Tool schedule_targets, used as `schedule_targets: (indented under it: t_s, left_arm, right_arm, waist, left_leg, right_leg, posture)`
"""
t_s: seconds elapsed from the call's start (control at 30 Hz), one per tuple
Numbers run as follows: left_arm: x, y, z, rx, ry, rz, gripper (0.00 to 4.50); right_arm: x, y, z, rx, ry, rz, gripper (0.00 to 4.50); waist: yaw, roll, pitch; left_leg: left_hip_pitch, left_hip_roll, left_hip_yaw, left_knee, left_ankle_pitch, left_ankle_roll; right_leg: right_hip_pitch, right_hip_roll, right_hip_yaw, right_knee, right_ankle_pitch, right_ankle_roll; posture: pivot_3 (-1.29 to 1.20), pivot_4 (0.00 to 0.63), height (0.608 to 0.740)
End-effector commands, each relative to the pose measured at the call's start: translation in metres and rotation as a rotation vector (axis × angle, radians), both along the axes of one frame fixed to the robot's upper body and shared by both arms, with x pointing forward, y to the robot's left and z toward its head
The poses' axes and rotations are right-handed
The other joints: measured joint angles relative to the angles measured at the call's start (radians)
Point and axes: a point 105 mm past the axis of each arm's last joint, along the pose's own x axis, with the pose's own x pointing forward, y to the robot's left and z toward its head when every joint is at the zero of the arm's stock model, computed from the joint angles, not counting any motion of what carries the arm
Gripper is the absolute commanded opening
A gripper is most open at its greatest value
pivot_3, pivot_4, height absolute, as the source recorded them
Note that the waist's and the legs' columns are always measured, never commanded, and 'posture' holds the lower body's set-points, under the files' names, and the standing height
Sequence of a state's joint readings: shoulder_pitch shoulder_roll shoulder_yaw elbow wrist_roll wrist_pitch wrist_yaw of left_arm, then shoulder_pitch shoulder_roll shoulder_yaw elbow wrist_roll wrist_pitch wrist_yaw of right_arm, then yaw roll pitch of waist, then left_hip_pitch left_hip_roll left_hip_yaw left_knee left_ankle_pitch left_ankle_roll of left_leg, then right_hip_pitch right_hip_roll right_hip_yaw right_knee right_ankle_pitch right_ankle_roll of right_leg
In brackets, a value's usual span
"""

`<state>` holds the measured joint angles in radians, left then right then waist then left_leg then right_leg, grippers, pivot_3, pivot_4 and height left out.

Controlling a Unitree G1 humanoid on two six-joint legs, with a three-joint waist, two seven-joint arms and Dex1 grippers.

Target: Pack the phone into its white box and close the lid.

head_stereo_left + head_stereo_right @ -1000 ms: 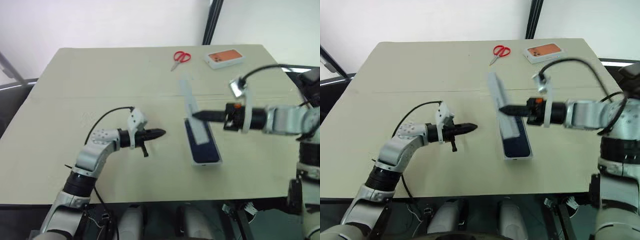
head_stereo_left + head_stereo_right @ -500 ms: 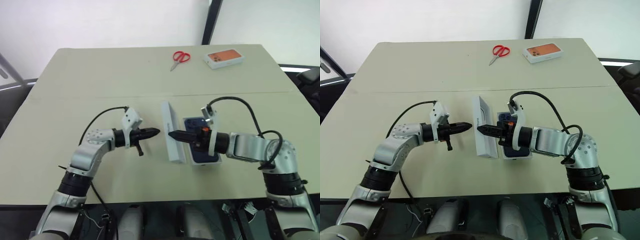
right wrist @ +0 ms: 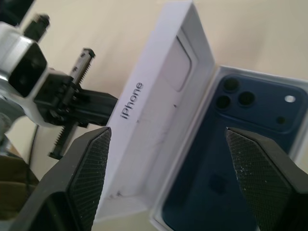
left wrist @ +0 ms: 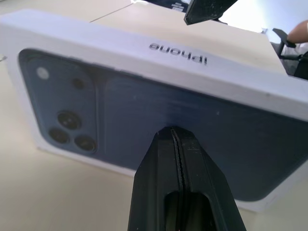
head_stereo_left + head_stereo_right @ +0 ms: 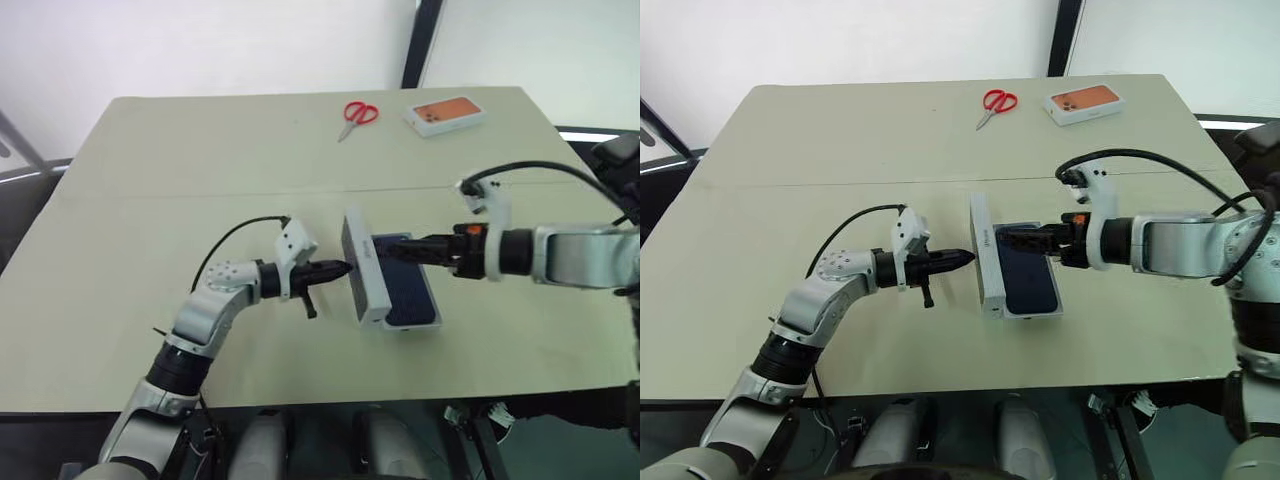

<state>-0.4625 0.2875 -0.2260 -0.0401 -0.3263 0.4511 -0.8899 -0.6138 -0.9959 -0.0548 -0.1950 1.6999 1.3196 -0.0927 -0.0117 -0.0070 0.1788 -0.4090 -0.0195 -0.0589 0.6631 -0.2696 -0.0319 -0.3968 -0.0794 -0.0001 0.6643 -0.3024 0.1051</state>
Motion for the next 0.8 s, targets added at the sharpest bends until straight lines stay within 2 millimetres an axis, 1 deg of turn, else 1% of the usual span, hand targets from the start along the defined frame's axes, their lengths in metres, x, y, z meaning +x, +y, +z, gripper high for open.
schedule_targets:
  t_s: [0.03, 0.13, 0.27, 0.4, 0.47, 0.5, 0.57, 0.6, 0.63, 0.67, 0.7, 0.77, 0.8]
  left_arm:
    - [-0.005, -0.026, 0.009, -0.019, -0.038, -0.058, 0.00]
    - [-0.007, -0.038, 0.009, -0.019, -0.035, -0.080, 0.00]
    - [-0.005, -0.041, 0.008, -0.015, -0.037, -0.078, 0.00]
    - [0.003, -0.027, 0.017, -0.046, -0.037, -0.028, 0.00]
    - [0.008, -0.015, 0.024, -0.062, -0.043, 0.012, 0.00]
    - [0.009, -0.012, 0.026, -0.066, -0.044, 0.023, 0.00]
    - [0.016, 0.001, 0.027, -0.044, -0.055, 0.077, 0.00]
    - [0.026, 0.017, 0.026, -0.009, -0.061, 0.149, 0.00]
    - [0.032, 0.029, 0.026, 0.016, -0.065, 0.200, 0.00]
    - [0.038, 0.040, 0.023, 0.043, -0.043, 0.247, 0.00]
    - [0.042, 0.047, 0.021, 0.060, -0.026, 0.274, 0.00]
    - [0.046, 0.053, 0.008, 0.161, -0.027, 0.291, 0.00]
    - [0.046, 0.052, 0.003, 0.196, -0.034, 0.279, 0.00]
  right_arm:
    - [0.009, -0.015, 0.004, -0.135, -0.139, -0.010, 3.95]
    - [0.016, -0.023, -0.004, -0.235, -0.221, 0.004, 3.95]
    - [0.020, -0.026, -0.006, -0.275, -0.293, 0.025, 3.95]
    - [0.027, -0.034, -0.001, -0.310, -0.355, 0.002, 3.95]
    - [0.031, -0.040, 0.001, -0.354, -0.391, -0.004, 3.95]
    - [0.032, -0.041, 0.001, -0.367, -0.401, -0.003, 3.95]
    - [0.032, -0.043, 0.001, -0.393, -0.419, 0.008, 3.95]
    - [0.032, -0.043, -0.001, -0.409, -0.428, 0.023, 3.73]
    - [0.032, -0.042, -0.002, -0.421, -0.434, 0.035, 3.45]
    - [0.033, -0.041, -0.004, -0.440, -0.442, 0.050, 3.06]
    - [0.033, -0.040, -0.005, -0.454, -0.448, 0.061, 2.62]
    - [0.035, -0.039, -0.012, -0.533, -0.475, 0.089, 1.47]
    - [0.036, -0.039, -0.014, -0.568, -0.487, 0.102, 1.10]
  waist:
    - [0.005, 0.000, 0.000]
    - [0.010, 0.000, 0.000]
    - [0.004, 0.000, 0.000]
    - [0.000, 0.000, 0.000]
    - [0.001, 0.000, 0.000]
    - [0.001, 0.000, 0.000]
    - [0.002, 0.000, 0.000]
    - [0.001, 0.000, 0.000]
    - [0.001, 0.000, 0.000]
    - [0.001, 0.000, 0.000]
    - [0.000, 0.000, 0.000]
    - [0.001, 0.000, 0.000]
    - [0.001, 0.000, 0.000]
  left_leg:
    - [0.000, 0.000, 0.000, 0.000, 0.000, 0.000]
    - [-0.001, -0.001, 0.000, 0.000, 0.000, 0.000]
    - [0.000, -0.001, 0.000, 0.001, 0.000, 0.000]
    - [0.000, -0.001, 0.000, 0.000, 0.000, 0.000]
    - [0.000, -0.001, 0.000, 0.000, 0.000, 0.000]
    - [0.000, -0.001, 0.000, 0.000, 0.000, 0.000]
    - [0.000, -0.001, 0.000, 0.000, 0.000, 0.000]
    - [0.000, -0.001, 0.000, 0.000, 0.000, 0.000]
    - [0.000, -0.001, 0.000, 0.000, 0.000, 0.000]
    - [0.000, -0.001, 0.000, 0.000, 0.000, 0.000]
    - [0.000, -0.001, 0.000, 0.000, 0.000, 0.000]
    - [0.000, -0.001, 0.000, 0.000, 0.000, 0.000]
    - [0.000, -0.001, 0.000, 0.000, 0.000, 0.000]
  right_leg:
    - [0.000, 0.000, 0.000, 0.000, 0.000, 0.000]
    - [0.001, -0.001, 0.000, -0.002, 0.000, 0.000]
    - [0.000, -0.001, 0.000, -0.001, 0.000, 0.000]
    - [0.000, 0.000, 0.000, 0.000, 0.000, 0.000]
    - [0.000, 0.000, 0.000, 0.000, 0.000, 0.000]
    - [0.000, 0.000, 0.000, 0.000, 0.000, 0.000]
    - [0.000, -0.001, 0.000, 0.000, 0.000, 0.000]
    - [0.000, -0.001, 0.000, 0.000, 0.000, 0.000]
    - [0.000, -0.001, 0.000, -0.001, 0.000, 0.000]
    - [0.000, -0.001, 0.000, 0.000, 0.000, 0.000]
    - [0.000, -0.001, 0.000, 0.000, 0.000, 0.000]
    - [0.000, -0.001, 0.000, 0.000, 0.000, 0.000]
    - [0.000, 0.000, 0.000, 0.000, 0.000, 0.000]
  posture:
    - [0.00, 0.150, 0.740]
    - [0.00, 0.150, 0.740]
    - [0.00, 0.150, 0.740]
    - [0.00, 0.150, 0.740]
    - [0.00, 0.150, 0.740]
    - [0.00, 0.150, 0.740]
    - [0.00, 0.150, 0.740]
    - [0.00, 0.150, 0.740]
    - [0.00, 0.150, 0.740]
    - [0.00, 0.150, 0.740]
    - [0.00, 0.150, 0.740]
    - [0.00, 0.150, 0.740]
    - [0.00, 0.150, 0.740]
